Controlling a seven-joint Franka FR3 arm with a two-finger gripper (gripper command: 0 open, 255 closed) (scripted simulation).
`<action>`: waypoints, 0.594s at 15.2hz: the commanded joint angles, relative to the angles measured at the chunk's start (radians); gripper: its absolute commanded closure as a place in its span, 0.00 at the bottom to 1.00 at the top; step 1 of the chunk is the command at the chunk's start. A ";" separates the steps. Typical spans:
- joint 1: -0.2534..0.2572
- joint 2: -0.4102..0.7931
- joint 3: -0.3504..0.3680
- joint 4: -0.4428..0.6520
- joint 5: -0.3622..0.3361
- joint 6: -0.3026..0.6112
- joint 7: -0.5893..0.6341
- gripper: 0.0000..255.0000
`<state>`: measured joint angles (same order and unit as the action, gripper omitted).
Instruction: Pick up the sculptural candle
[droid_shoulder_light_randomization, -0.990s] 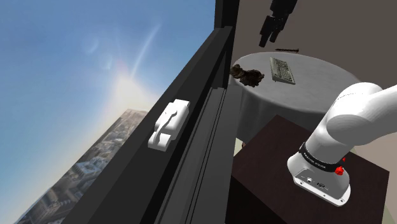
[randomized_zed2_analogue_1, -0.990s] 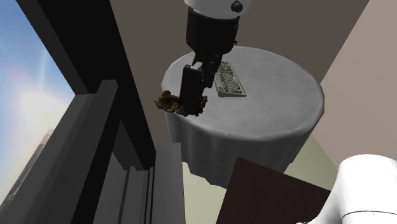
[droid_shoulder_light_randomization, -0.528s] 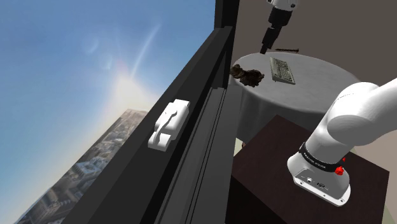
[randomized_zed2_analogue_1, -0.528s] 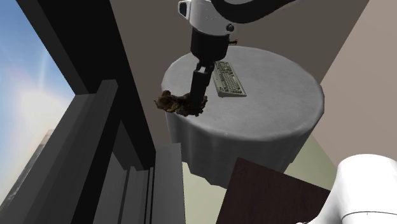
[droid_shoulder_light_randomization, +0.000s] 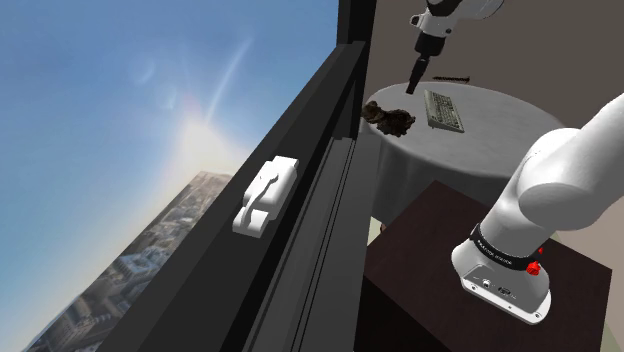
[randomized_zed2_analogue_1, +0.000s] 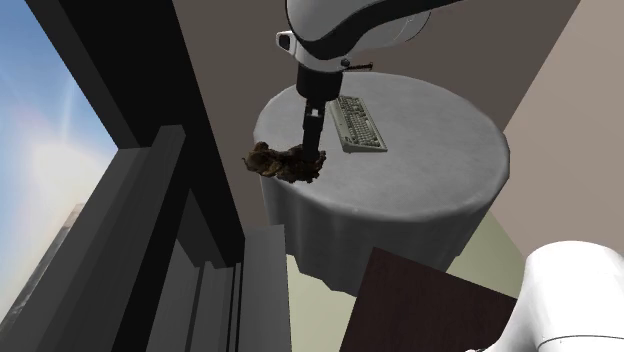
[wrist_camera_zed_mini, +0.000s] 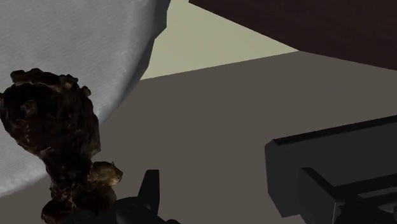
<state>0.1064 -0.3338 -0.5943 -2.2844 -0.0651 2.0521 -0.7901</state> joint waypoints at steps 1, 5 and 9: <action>0.022 0.078 -0.049 0.035 0.040 0.031 -0.097 0.00; 0.054 0.275 -0.138 0.135 0.180 0.068 -0.316 0.00; 0.019 0.496 -0.158 0.267 0.359 0.063 -0.541 0.00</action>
<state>0.1380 0.0955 -0.7502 -2.0587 0.2383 2.1174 -1.2653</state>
